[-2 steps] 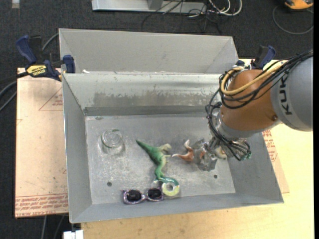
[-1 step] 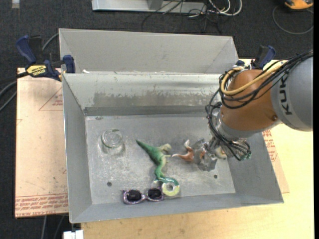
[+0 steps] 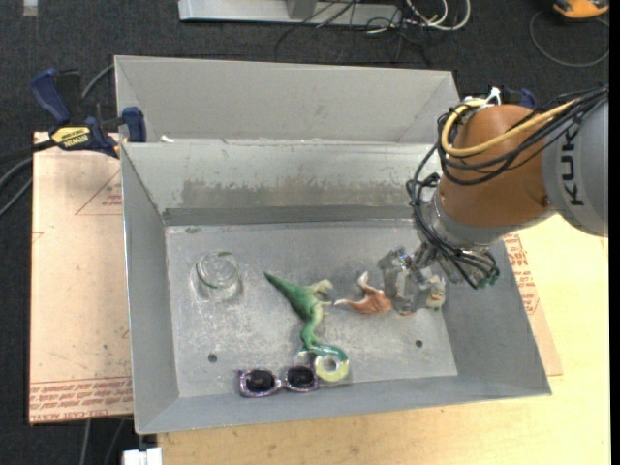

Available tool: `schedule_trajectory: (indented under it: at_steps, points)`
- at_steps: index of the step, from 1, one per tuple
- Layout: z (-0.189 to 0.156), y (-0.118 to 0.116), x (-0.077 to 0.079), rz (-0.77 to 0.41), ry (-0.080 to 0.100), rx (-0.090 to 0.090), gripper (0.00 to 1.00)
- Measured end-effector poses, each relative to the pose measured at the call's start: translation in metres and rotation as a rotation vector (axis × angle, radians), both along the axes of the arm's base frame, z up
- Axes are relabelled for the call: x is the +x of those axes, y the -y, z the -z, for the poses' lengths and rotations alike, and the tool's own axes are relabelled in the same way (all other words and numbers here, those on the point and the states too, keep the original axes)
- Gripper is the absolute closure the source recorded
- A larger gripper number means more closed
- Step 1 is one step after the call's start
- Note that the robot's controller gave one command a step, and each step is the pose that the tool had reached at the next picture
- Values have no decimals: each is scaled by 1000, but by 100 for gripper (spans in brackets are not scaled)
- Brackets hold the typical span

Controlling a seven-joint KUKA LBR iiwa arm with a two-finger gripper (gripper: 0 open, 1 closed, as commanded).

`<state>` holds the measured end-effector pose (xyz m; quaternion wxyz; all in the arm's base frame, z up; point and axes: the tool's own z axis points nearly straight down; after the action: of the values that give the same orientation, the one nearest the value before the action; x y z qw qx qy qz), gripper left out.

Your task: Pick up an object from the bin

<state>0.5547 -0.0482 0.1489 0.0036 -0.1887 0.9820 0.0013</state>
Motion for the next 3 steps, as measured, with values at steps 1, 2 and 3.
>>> schedule_trajectory:
  at_steps: [1,2,3]
  points:
    - [-35,5,28,18,-3,1,0]
    - [-35,5,28,18,-3,1,0]
    - [40,2,24,-97,1,0,0]
